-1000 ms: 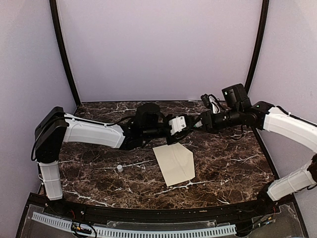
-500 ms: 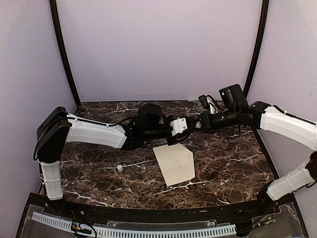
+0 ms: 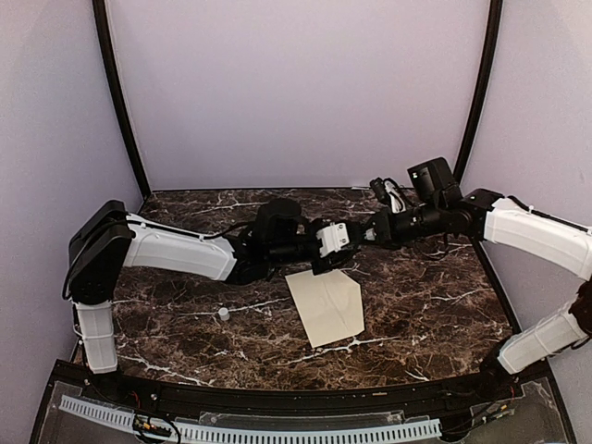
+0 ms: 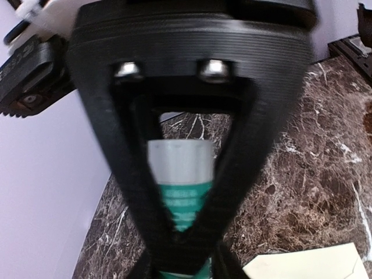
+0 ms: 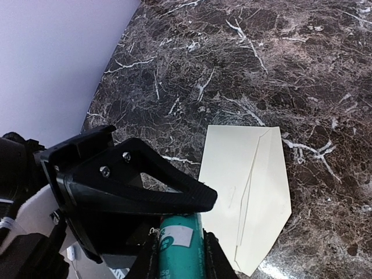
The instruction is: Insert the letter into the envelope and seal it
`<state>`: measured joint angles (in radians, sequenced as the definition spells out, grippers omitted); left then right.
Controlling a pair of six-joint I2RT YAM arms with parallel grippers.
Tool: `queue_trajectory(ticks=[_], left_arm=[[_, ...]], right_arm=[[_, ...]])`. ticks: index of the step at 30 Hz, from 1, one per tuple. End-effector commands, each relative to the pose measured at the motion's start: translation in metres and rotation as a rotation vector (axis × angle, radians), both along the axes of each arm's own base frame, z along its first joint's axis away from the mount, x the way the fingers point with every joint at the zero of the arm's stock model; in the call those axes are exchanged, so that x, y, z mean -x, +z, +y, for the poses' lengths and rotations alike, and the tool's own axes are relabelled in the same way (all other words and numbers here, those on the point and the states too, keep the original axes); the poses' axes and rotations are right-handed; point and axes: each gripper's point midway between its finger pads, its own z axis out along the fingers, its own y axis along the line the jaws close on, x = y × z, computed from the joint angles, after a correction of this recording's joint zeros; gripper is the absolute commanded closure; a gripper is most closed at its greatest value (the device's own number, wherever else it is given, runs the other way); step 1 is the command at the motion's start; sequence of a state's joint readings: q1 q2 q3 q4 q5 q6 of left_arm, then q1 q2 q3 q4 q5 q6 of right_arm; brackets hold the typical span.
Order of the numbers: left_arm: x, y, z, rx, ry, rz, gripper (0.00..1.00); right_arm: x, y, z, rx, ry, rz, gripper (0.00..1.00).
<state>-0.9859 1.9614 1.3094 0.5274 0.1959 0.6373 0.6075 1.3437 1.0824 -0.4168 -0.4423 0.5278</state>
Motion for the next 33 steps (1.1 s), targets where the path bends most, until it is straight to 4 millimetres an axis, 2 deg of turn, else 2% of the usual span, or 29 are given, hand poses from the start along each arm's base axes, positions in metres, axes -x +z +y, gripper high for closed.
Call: queue_trajectory(ticks=[1, 2, 3, 4, 7, 8, 10, 14, 17, 23, 26, 29, 33], left_arm=[[0.006, 0.023, 0.024, 0.104, 0.078, 0.025, 0.49], [0.007, 0.012, 0.033, 0.098, 0.107, 0.053, 0.45], [0.008, 0.021, 0.039, 0.129, 0.123, 0.05, 0.41], [0.009, 0.015, 0.051, 0.131, 0.16, 0.075, 0.41], [0.01, 0.007, 0.078, 0.155, 0.261, 0.162, 0.43], [0.013, -0.002, 0.092, 0.147, 0.292, 0.183, 0.44], [0.019, -0.012, 0.108, 0.154, 0.327, 0.238, 0.54], [0.008, -0.032, 0.128, 0.156, 0.423, 0.424, 0.75], [0.01, -0.04, 0.122, 0.206, 0.377, 0.618, 0.81], [0.001, -0.071, 0.106, 0.23, 0.377, 0.855, 0.89], [-0.001, -0.082, 0.1, 0.244, 0.373, 0.937, 0.91], [-0.007, -0.1, 0.095, 0.224, 0.404, 0.988, 0.98], [-0.008, -0.115, 0.092, 0.211, 0.427, 1.028, 1.0]], right_arm=[[-0.011, 0.006, -0.007, 0.053, -0.034, -0.051, 1.0], [-0.013, 0.005, -0.009, 0.071, -0.042, -0.056, 1.0], [-0.015, 0.003, -0.01, 0.087, -0.046, -0.057, 1.0], [-0.016, 0.001, -0.011, 0.101, -0.049, -0.059, 1.0], [-0.02, -0.01, -0.013, 0.143, -0.051, -0.048, 1.0], [-0.021, -0.014, -0.013, 0.158, -0.046, -0.039, 1.0], [-0.022, -0.021, -0.012, 0.18, -0.036, -0.025, 1.0], [-0.025, -0.031, -0.002, 0.23, -0.021, -0.015, 1.0], [-0.021, -0.043, 0.01, 0.304, 0.005, -0.003, 1.0], [-0.012, -0.074, 0.033, 0.421, 0.043, 0.025, 1.0], [-0.007, -0.087, 0.045, 0.447, 0.071, 0.037, 1.0], [-0.005, -0.099, 0.055, 0.481, 0.087, 0.041, 1.0], [-0.007, -0.117, 0.062, 0.531, 0.096, 0.047, 1.0]])
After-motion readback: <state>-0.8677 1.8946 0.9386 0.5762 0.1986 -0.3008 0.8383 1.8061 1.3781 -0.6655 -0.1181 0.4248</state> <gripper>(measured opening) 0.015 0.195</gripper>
